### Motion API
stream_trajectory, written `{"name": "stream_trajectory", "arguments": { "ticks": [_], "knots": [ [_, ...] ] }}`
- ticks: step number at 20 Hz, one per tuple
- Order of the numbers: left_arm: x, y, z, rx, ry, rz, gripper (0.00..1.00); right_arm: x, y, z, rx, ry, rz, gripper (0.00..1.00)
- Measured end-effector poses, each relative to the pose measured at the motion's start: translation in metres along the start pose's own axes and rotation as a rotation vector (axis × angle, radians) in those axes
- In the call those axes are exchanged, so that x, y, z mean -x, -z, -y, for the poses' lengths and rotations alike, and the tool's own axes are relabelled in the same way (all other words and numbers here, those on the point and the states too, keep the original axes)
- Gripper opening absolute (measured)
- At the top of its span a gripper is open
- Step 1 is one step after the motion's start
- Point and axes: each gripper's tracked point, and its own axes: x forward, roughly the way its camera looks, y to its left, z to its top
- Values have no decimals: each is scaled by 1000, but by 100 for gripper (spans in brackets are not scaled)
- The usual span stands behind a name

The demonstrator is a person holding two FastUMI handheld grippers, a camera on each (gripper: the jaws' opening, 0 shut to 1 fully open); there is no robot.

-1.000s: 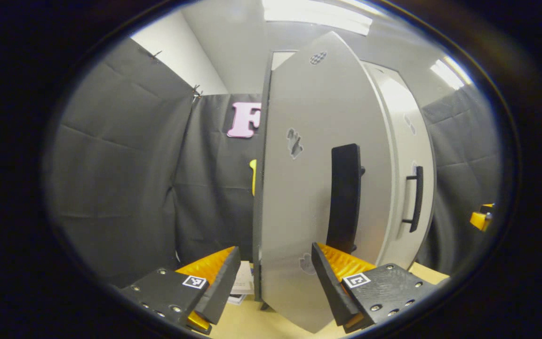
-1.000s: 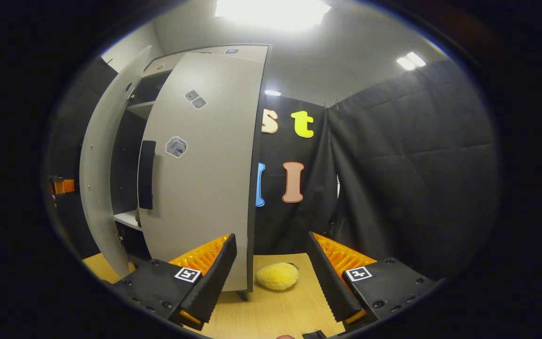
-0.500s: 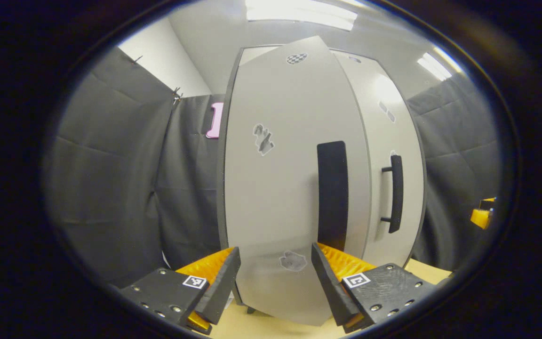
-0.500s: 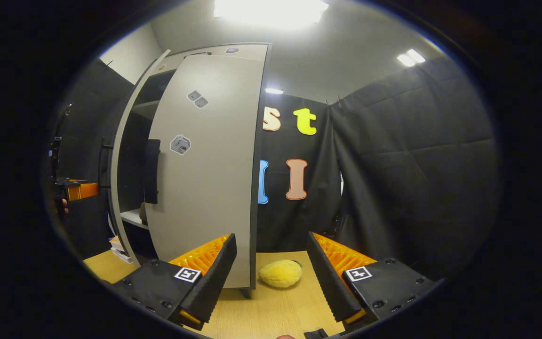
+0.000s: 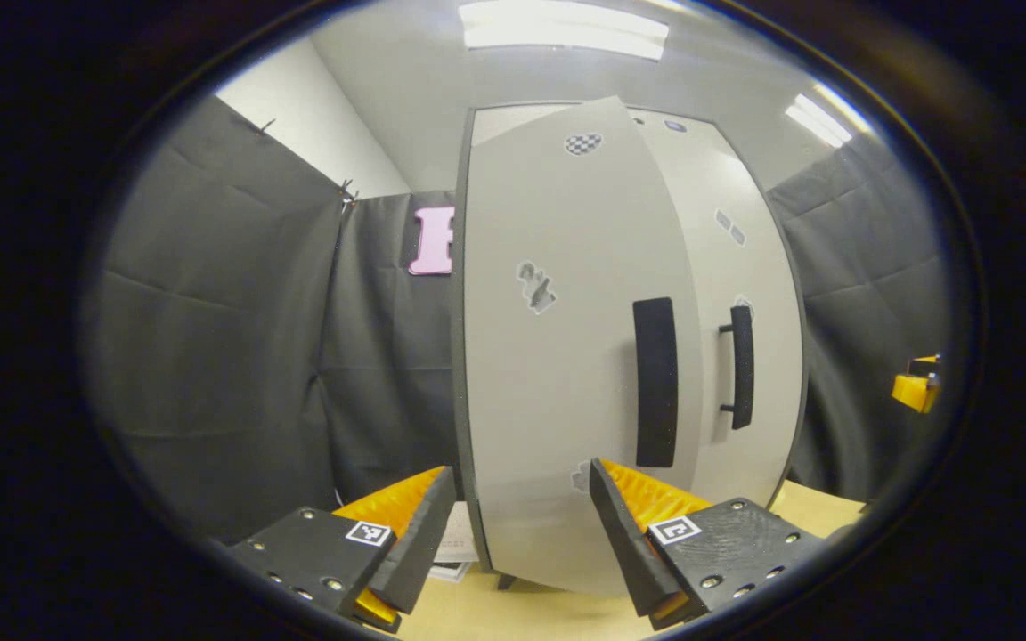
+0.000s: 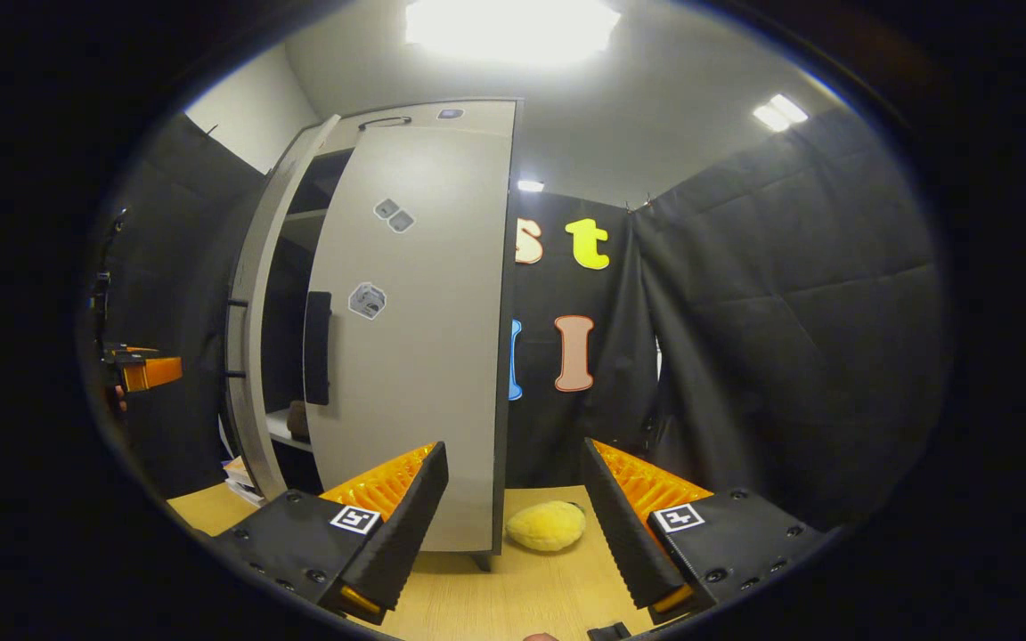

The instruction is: Grab one shoe with the right hand and put it into the shoe cabinet, grab the other shoe with the left hand and put it into the shoe cabinet; then close the right door with the right hand and the left door with the left hand.

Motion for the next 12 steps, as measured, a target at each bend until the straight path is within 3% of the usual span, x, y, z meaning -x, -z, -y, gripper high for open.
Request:
{"name": "stream_trajectory", "arguments": {
  "ticks": [1, 2, 4, 6, 7, 8, 9, 12],
  "knots": [
    [8, -2, -7, -3, -9, 2, 88, 4, -3, -1, -1, -3, 3, 95],
    [15, -3, -13, -4, -15, 4, 95, 9, -5, -2, -1, -6, 6, 95],
    [30, -3, -24, 0, -29, 7, 88, 16, -7, -3, -2, -5, 14, 95],
    [39, 1, -34, 6, -38, 2, 88, 27, -8, -5, -10, -6, 16, 95],
    [44, 3, -39, 3, -42, 0, 82, 32, -9, -6, -14, -8, 18, 95],
    [50, 5, -44, -1, -49, -3, 82, 34, -8, -8, -13, -8, 19, 95],
    [55, 8, -48, -3, -54, -10, 88, 37, -8, -8, -11, -7, 17, 95],
    [72, 19, -60, -2, -66, -33, 88, 48, -7, -8, -12, -8, 16, 95]
  ]
}}
